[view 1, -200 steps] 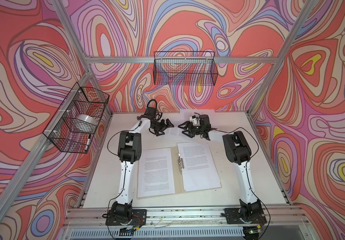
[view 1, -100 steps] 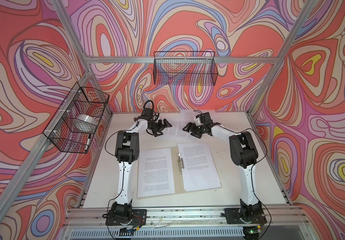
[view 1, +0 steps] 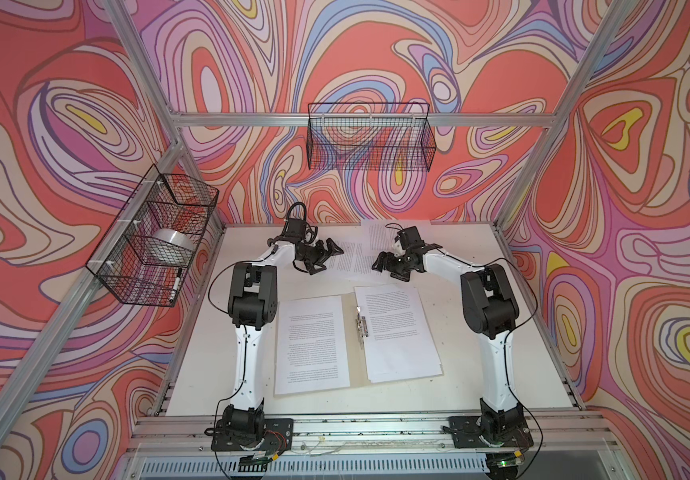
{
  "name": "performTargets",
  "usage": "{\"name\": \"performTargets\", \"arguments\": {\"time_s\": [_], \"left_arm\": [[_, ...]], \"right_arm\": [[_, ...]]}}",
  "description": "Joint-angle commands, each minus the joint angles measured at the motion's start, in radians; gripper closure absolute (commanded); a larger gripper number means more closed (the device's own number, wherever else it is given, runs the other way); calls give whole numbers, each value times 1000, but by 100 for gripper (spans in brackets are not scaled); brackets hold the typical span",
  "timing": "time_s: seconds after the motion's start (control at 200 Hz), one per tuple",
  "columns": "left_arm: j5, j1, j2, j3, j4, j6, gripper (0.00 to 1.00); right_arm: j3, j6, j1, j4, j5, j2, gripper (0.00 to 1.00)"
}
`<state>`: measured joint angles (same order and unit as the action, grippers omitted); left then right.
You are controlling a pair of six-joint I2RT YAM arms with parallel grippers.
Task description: Put the files into the folder
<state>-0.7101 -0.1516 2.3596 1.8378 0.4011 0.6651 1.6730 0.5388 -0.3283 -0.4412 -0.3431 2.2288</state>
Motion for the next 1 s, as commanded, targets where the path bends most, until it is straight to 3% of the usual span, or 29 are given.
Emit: {"name": "performTargets", "arguments": {"time_s": [0.0,0.27,0.481,0.706,0.871,0.996], "left_arm": [[119,-17,90,-83,154,33,0],[124,-40,95,-86,156,32,0],[128,-49,99,-99,155,24,0],[136,-49,98,-101,170,9,0],[143,-48,96,-100,188,-11,0],[143,-45,97,-96,191,-13,0]], "right_arm": [[28,-13,-22,-74,36,43,12],[65,87,-25,-16,-72,84,8],[31,161,-8,237,-238,88,3],[18,192,10,417,-300,102,3],[-40,188,69,493,-281,81,2],[1,122,97,473,-299,119,2]]}}
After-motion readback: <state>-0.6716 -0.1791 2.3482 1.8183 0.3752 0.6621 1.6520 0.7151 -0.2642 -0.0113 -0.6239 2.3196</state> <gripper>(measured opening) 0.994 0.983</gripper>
